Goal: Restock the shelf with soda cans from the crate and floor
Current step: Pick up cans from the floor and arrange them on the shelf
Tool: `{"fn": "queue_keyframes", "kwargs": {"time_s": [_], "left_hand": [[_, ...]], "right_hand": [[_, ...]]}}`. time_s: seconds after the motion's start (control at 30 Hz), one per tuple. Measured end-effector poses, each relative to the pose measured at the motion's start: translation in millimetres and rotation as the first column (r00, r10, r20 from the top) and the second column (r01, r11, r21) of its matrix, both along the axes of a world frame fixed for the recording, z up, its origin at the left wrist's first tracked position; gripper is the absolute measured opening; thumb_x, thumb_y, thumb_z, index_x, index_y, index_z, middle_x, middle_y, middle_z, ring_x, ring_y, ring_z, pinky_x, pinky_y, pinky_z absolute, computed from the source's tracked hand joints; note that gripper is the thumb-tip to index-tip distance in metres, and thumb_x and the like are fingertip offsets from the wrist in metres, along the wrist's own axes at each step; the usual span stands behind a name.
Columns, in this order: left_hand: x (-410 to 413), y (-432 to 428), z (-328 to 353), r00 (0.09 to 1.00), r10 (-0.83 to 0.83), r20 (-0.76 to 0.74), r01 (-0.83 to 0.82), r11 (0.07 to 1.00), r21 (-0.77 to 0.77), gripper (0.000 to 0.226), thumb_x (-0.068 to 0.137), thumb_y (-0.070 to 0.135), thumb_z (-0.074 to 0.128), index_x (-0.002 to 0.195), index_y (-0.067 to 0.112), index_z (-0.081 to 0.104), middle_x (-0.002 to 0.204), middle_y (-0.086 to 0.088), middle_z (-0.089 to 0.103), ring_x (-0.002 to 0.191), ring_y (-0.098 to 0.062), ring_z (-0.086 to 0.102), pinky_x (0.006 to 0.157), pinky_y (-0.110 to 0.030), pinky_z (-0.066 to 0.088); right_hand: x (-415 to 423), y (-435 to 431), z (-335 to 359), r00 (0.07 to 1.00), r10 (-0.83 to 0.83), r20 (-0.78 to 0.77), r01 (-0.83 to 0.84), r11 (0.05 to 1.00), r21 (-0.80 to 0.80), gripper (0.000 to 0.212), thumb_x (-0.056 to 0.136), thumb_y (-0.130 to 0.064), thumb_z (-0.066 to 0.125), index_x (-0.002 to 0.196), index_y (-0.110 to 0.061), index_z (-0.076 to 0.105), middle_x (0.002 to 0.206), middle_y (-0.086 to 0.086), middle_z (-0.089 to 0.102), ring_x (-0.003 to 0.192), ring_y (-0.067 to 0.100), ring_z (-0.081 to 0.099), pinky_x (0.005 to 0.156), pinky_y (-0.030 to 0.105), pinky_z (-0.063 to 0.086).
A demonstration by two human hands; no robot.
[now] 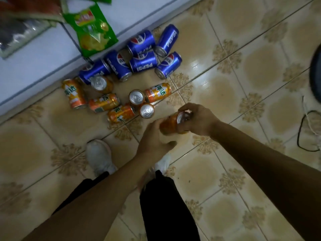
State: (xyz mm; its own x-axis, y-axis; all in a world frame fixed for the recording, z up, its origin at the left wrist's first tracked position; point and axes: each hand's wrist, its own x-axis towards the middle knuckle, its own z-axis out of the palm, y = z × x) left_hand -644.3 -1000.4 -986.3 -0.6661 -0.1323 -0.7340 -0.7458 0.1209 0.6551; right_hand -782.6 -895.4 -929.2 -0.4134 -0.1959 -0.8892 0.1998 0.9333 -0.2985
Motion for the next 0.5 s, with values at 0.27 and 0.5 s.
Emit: {"fn": "queue_keyframes", "kwargs": {"time_s": [0.27,0.5], "left_hand": [[12,-49,308,0.974,-0.213,-0.076,0.195,0.961,-0.194,0.091,0.056,0.05,0.084,0.133,0.026,0.042,0.12,0.005,0.059,0.106,-0.015,0.057,0.085,-0.033,0.049],[27,-89,522,0.955,0.276,0.11,-0.276,0.687,0.672,0.08,0.032,0.043,0.088,0.1,0.007,0.066,0.075,-0.012,0.072,0.056,-0.018,0.067,0.056,-0.029,0.056]], "right_hand": [[19,4,310,0.868,-0.312,0.387,0.422,0.874,-0.242,0.064,0.062,-0.059,0.064,0.115,-0.023,0.062,0.106,0.002,0.067,0.089,0.02,0.07,0.084,0.035,0.054],[70,-31,469,0.687,-0.477,0.548,0.726,0.452,-0.518,0.045,0.077,-0.055,0.064,0.107,-0.022,0.065,0.095,0.002,0.069,0.087,0.017,0.063,0.085,0.035,0.046]]}}
